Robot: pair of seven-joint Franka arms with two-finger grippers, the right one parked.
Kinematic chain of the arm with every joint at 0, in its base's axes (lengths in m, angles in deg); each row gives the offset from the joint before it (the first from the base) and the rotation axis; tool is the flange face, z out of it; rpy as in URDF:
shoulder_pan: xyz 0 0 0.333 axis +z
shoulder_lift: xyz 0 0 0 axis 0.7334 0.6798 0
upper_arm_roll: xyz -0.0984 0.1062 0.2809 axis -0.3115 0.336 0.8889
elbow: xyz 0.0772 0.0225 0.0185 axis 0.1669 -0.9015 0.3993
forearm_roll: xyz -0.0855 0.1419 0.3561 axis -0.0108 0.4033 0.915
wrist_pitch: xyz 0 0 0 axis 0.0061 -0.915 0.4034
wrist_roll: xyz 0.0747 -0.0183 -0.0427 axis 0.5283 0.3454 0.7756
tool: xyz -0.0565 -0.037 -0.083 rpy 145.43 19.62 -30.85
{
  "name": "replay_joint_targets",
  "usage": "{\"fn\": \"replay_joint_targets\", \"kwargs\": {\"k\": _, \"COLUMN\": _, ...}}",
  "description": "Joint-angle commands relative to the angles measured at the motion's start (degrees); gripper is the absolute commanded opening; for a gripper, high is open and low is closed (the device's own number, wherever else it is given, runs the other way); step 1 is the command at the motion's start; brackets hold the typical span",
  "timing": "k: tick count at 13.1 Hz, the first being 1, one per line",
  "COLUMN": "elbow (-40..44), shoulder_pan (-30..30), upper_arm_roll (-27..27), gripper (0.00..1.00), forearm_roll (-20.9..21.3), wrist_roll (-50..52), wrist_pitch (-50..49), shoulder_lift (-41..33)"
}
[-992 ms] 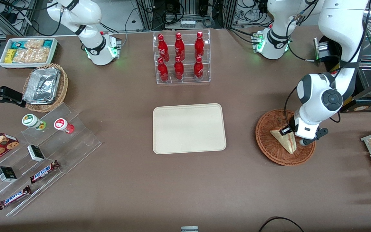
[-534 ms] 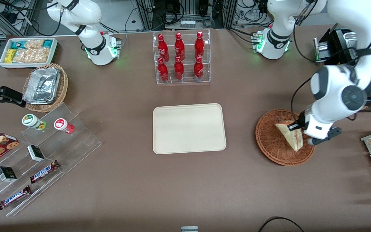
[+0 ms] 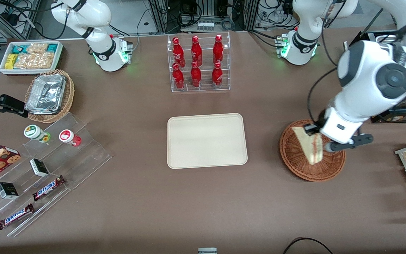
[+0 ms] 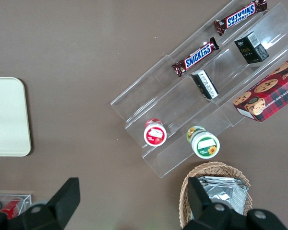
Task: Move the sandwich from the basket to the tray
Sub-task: 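Lift the sandwich and carry it over the cream tray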
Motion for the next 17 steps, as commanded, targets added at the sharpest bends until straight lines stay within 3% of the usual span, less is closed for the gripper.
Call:
{"fn": "replay_joint_targets", "kwargs": {"k": 1, "elbow": 5.9, "shoulder_pan": -6.1, "upper_arm_roll": 0.5, "gripper": 0.00, "forearm_roll": -2.3, "wrist_roll": 2.1, "wrist_pitch": -1.5, "shoulder_lift": 4.5}}
{"fn": "replay_joint_targets", "kwargs": {"k": 8, "elbow": 16.4, "shoulder_pan": -18.6, "upper_arm_roll": 0.4, "gripper": 0.00, "forearm_roll": -2.4, "wrist_roll": 10.5, "wrist_pitch": 0.9, "shoulder_lift": 18.6}}
{"fn": "replay_joint_targets", "kwargs": {"k": 17, "elbow": 18.3, "shoulder_pan": -29.0, "upper_arm_roll": 0.5, "gripper": 0.00, "forearm_roll": -1.3, "wrist_roll": 16.5, "wrist_pitch": 15.1, "shoulder_lift": 32.2}}
